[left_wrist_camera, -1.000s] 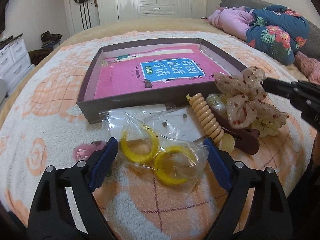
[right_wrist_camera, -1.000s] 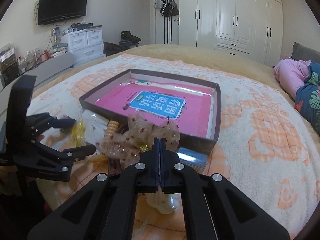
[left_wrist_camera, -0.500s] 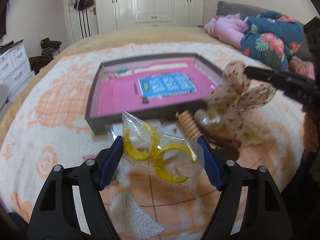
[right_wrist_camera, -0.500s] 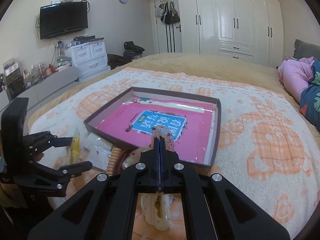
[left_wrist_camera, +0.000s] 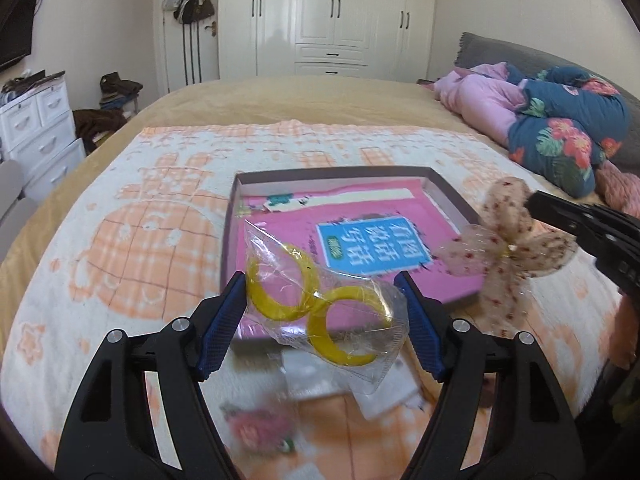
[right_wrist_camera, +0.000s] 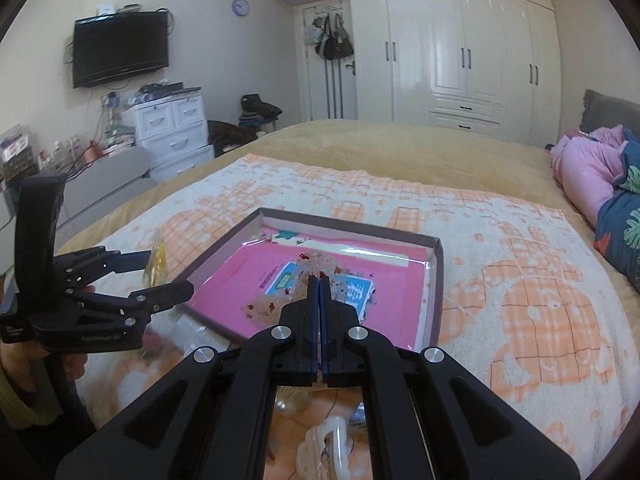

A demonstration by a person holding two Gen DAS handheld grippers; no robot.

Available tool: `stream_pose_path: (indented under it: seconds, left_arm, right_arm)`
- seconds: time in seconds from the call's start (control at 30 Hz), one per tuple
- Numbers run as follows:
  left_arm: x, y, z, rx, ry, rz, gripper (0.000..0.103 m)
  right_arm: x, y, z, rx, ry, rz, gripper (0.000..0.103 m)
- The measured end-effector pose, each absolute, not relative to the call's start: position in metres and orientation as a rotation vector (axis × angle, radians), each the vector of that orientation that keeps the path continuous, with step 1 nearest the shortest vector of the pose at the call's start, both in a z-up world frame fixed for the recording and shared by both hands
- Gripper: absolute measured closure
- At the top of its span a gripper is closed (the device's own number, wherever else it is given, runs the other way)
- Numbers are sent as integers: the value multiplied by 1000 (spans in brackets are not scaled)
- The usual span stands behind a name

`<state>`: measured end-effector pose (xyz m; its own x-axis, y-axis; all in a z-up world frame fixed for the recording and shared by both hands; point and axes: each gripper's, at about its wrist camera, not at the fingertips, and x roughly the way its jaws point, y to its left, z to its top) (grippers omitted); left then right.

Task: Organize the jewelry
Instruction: 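Drop the bangle bag into the tray with the left gripper while the right drops the bow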

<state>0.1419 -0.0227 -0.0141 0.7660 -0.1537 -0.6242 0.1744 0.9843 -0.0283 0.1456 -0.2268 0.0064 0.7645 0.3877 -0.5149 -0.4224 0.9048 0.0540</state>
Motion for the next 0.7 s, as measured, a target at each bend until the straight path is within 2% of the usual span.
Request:
stream_pose_path:
  seconds: [0.4, 0.7]
  left_arm:
    - [202, -22, -41, 51, 748, -149, 38]
    - [213, -25, -54, 61, 774, -152, 37]
  right_arm:
    - [197, -227, -6, -54, 582, 345, 102]
    - [219, -238, -23, 3, 618, 307, 102]
